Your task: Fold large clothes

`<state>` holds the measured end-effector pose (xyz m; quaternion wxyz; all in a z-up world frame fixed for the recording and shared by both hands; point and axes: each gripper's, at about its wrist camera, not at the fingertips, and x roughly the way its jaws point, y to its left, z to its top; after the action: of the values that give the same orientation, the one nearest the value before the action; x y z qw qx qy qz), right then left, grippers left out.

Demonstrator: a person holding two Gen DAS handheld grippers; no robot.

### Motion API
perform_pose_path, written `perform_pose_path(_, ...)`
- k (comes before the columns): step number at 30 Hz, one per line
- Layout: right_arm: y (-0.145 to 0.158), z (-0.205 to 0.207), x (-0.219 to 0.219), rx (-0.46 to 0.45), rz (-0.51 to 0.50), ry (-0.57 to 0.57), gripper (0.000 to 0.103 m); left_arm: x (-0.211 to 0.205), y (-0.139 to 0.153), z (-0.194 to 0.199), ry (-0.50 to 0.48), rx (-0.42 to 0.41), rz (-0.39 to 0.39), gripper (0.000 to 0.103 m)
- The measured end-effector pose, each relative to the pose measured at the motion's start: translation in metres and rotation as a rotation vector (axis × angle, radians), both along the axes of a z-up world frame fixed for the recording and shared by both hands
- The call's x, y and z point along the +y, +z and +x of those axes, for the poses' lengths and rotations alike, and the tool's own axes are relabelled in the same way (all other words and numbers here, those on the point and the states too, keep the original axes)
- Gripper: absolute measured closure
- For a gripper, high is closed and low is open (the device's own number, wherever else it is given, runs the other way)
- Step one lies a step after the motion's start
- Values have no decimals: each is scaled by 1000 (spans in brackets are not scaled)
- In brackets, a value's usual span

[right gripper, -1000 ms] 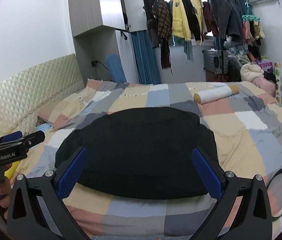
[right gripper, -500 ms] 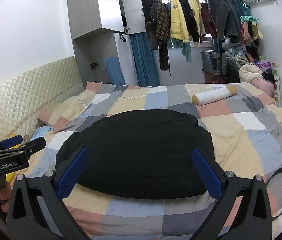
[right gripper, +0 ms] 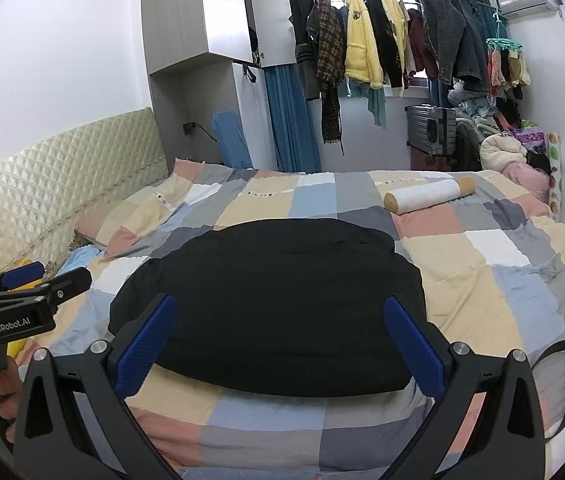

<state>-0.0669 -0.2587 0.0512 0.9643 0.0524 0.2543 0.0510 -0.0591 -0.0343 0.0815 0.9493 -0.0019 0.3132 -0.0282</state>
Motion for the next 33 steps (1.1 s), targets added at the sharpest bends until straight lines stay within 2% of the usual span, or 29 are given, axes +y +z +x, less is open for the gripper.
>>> perform_pose_path(33,-3,-1,-2,18,-2,-1,0,14,5,-5,21,-4,-36,1)
